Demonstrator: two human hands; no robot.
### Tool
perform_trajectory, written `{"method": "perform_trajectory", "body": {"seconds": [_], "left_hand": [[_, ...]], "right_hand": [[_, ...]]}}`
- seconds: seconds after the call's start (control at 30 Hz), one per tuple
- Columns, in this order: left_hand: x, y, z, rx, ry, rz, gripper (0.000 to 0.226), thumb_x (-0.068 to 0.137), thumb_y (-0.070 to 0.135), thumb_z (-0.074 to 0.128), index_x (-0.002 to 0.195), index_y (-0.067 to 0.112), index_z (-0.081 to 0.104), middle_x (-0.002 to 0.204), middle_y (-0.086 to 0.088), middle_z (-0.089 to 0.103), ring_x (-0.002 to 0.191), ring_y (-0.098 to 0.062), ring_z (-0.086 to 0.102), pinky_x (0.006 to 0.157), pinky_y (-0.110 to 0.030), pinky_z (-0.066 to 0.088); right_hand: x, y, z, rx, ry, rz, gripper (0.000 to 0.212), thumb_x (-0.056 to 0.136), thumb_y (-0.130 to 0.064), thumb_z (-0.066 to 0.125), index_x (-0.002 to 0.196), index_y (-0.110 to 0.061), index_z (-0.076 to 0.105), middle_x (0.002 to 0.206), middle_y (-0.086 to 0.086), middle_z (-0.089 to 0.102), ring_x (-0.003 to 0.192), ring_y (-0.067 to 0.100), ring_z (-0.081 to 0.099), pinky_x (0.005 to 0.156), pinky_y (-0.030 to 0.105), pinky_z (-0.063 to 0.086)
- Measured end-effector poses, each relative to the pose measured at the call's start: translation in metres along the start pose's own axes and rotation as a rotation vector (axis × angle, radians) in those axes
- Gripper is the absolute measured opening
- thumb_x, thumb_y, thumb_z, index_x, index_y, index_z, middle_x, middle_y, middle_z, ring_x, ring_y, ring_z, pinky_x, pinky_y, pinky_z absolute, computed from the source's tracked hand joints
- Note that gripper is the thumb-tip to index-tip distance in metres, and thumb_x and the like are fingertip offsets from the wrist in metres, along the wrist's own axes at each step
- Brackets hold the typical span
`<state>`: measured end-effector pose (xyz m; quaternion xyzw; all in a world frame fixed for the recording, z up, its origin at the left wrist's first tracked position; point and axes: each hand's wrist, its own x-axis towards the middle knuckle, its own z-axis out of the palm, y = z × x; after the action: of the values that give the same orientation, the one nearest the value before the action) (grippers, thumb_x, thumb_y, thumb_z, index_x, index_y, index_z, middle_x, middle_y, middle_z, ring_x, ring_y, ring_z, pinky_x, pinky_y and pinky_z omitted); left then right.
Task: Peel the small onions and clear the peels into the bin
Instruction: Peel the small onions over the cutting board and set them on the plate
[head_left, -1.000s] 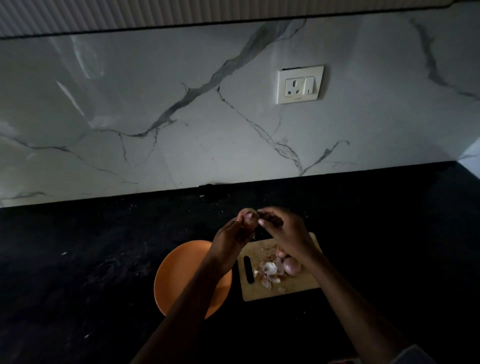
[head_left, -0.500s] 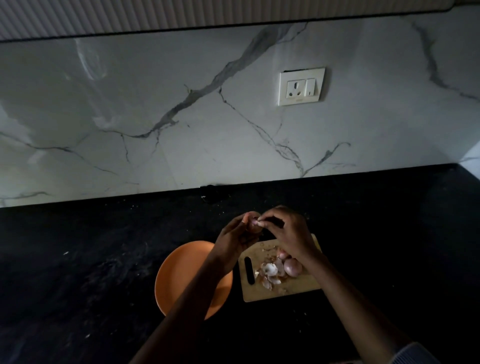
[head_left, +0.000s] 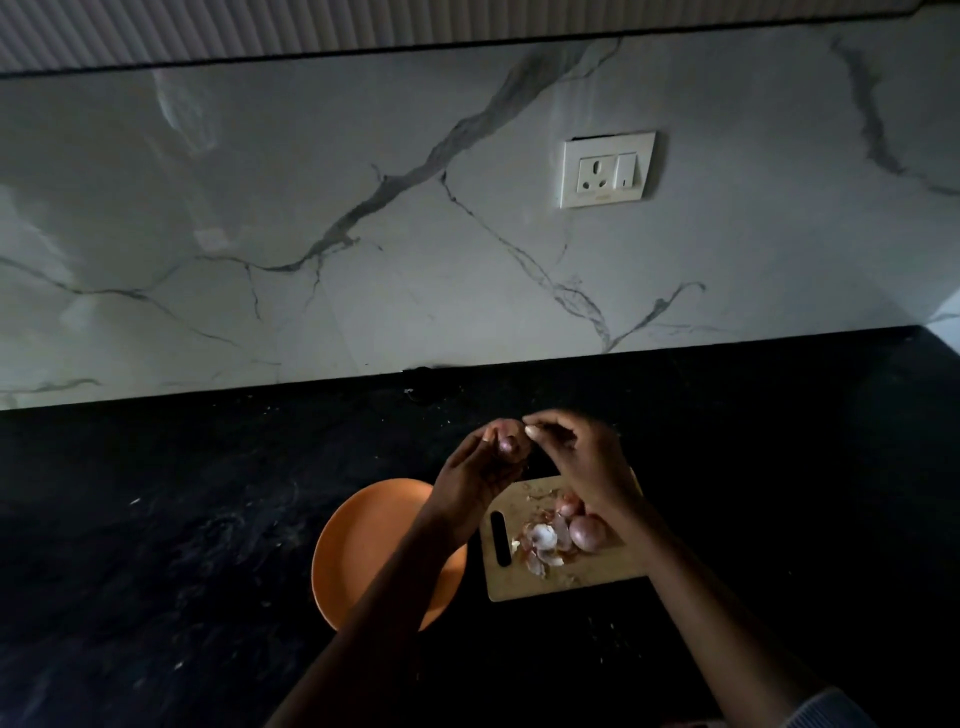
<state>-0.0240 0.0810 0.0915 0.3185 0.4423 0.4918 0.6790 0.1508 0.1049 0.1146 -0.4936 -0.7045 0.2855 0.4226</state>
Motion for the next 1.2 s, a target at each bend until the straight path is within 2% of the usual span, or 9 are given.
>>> {"method": "perform_trajectory", "body": {"seconds": [0.13, 0.27, 0.43, 0.6, 0.73, 0.9, 0.97, 1.13, 1.2], "left_hand": [[0.003, -0.002, -0.003, 0.058, -0.001, 0.02, 0.041, 0.106, 0.027, 0.042, 0.14, 0.007, 0.051, 0.134, -0.023, 0.059, 0.123, -0.032, 0.059, 0.109, -0.046, 0.044], [0.001, 0.001, 0.001, 0.127, -0.004, 0.059, 0.036, 0.106, 0.023, 0.042, 0.137, 0.012, 0.055, 0.134, -0.02, 0.06, 0.124, -0.03, 0.059, 0.109, -0.046, 0.043], [-0.003, 0.003, 0.003, 0.168, -0.024, 0.088, 0.029, 0.106, 0.02, 0.042, 0.129, 0.019, 0.059, 0.129, -0.01, 0.066, 0.121, -0.023, 0.063, 0.101, -0.033, 0.051], [-0.002, 0.0, 0.001, 0.214, -0.029, 0.096, 0.035, 0.108, 0.022, 0.038, 0.135, 0.008, 0.055, 0.131, -0.016, 0.064, 0.124, -0.027, 0.061, 0.106, -0.037, 0.048], [-0.001, 0.001, 0.002, 0.241, -0.035, 0.124, 0.035, 0.107, 0.02, 0.038, 0.134, 0.005, 0.055, 0.129, -0.017, 0.064, 0.122, -0.027, 0.062, 0.105, -0.038, 0.049], [0.002, -0.002, 0.003, 0.267, -0.022, 0.134, 0.034, 0.107, 0.02, 0.039, 0.132, 0.005, 0.056, 0.127, -0.021, 0.063, 0.115, -0.026, 0.063, 0.102, -0.042, 0.048], [0.004, -0.005, 0.002, 0.277, -0.021, 0.144, 0.034, 0.107, 0.021, 0.04, 0.132, 0.004, 0.056, 0.126, -0.023, 0.063, 0.115, -0.029, 0.062, 0.102, -0.044, 0.048], [0.005, -0.008, -0.001, 0.272, -0.015, 0.146, 0.032, 0.107, 0.017, 0.039, 0.13, 0.004, 0.057, 0.122, -0.021, 0.065, 0.109, -0.024, 0.065, 0.098, -0.039, 0.05], [0.003, -0.008, -0.001, 0.243, -0.013, 0.146, 0.03, 0.107, 0.018, 0.04, 0.126, 0.007, 0.06, 0.119, -0.016, 0.067, 0.109, -0.022, 0.065, 0.098, -0.038, 0.05]], "right_hand": [[-0.001, -0.001, 0.001, -0.146, -0.027, -0.139, 0.023, 0.089, -0.02, 0.075, 0.112, -0.016, 0.075, 0.105, -0.005, 0.074, 0.095, 0.0, 0.067, 0.08, 0.009, 0.051], [-0.002, 0.001, 0.007, -0.204, 0.001, -0.197, 0.017, 0.09, -0.016, 0.073, 0.106, -0.015, 0.076, 0.102, -0.002, 0.072, 0.093, 0.005, 0.065, 0.082, 0.01, 0.049], [-0.002, 0.001, 0.007, -0.238, -0.023, -0.215, 0.013, 0.09, -0.013, 0.072, 0.102, -0.012, 0.076, 0.098, 0.0, 0.071, 0.088, 0.007, 0.065, 0.078, 0.015, 0.051], [-0.001, 0.002, 0.007, -0.281, -0.05, -0.187, 0.009, 0.09, -0.016, 0.072, 0.099, -0.015, 0.075, 0.094, -0.001, 0.068, 0.083, 0.006, 0.063, 0.072, 0.016, 0.051], [-0.001, 0.002, 0.009, -0.34, -0.058, -0.166, 0.008, 0.091, -0.017, 0.071, 0.099, -0.014, 0.073, 0.095, 0.001, 0.066, 0.082, 0.007, 0.06, 0.07, 0.006, 0.039], [-0.002, 0.003, 0.016, -0.37, -0.019, -0.151, 0.008, 0.086, -0.013, 0.074, 0.091, -0.012, 0.068, 0.092, 0.005, 0.064, 0.079, 0.019, 0.063, 0.063, 0.031, 0.054], [-0.002, 0.004, 0.018, -0.361, 0.002, -0.134, 0.01, 0.084, -0.012, 0.075, 0.088, -0.013, 0.067, 0.089, 0.005, 0.063, 0.077, 0.019, 0.063, 0.061, 0.033, 0.053], [-0.002, 0.002, 0.022, -0.311, 0.03, -0.097, 0.013, 0.082, -0.01, 0.076, 0.082, -0.014, 0.064, 0.08, 0.0, 0.064, 0.072, 0.014, 0.061, 0.061, 0.028, 0.051], [-0.003, 0.003, 0.021, -0.295, 0.045, -0.056, 0.013, 0.082, -0.007, 0.076, 0.083, -0.014, 0.065, 0.079, -0.001, 0.065, 0.071, 0.012, 0.062, 0.061, 0.016, 0.047]]}}
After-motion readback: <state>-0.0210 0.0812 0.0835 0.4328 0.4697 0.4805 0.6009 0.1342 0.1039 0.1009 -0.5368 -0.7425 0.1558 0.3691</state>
